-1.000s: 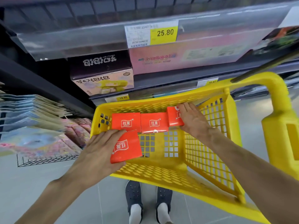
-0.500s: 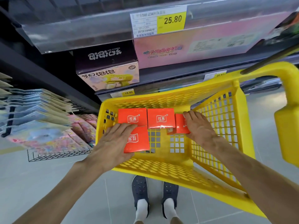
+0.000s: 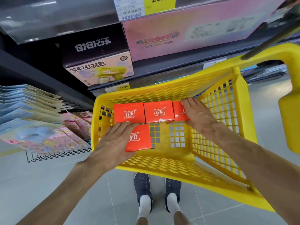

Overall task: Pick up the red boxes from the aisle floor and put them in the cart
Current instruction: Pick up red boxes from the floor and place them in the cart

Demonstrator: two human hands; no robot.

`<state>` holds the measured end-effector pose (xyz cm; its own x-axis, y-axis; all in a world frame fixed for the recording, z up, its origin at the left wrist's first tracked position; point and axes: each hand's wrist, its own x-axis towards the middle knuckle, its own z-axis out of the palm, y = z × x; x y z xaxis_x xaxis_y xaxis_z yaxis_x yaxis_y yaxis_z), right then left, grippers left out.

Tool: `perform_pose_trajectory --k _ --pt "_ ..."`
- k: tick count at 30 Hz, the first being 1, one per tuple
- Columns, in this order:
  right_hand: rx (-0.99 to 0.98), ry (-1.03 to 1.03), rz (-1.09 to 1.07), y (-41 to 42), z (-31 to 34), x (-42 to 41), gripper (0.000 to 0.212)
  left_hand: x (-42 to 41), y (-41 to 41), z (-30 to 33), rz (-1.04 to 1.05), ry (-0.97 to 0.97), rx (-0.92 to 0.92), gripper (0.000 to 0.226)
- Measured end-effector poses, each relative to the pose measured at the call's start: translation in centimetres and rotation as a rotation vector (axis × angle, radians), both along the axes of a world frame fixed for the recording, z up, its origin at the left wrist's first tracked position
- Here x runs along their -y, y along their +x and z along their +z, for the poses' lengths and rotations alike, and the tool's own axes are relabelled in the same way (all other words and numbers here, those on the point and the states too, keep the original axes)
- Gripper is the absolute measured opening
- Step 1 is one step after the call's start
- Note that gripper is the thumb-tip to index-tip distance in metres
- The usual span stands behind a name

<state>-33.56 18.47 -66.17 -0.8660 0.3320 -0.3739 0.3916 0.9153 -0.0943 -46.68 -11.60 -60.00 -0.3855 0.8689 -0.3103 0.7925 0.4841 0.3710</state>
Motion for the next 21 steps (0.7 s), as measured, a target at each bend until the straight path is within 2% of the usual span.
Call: perform_pose_trajectory --k 3,8,16,21 --pt "0.004 0.005 -0.006 -0.2 0.0 0.0 0.094 -0.1 0.1 -0.3 -0.004 -0.008 -0.002 0.094" --pt "0.108 -0.05 -0.088 0.0 1.1 0.5 0.117 -0.5 0.0 -0.8 -0.007 -0.043 -0.029 0.092" --pt "-0.06 -0.222 -0.218 1.9 3.6 1.2 0.093 -1.0 0.4 -2.7 -0.041 -0.163 -0.235 0.097" --pt "-0.079 -0.31 -0.258 3.0 3.9 1.8 0.09 -0.7 1.0 -3.3 0.027 -0.218 -0.375 0.096"
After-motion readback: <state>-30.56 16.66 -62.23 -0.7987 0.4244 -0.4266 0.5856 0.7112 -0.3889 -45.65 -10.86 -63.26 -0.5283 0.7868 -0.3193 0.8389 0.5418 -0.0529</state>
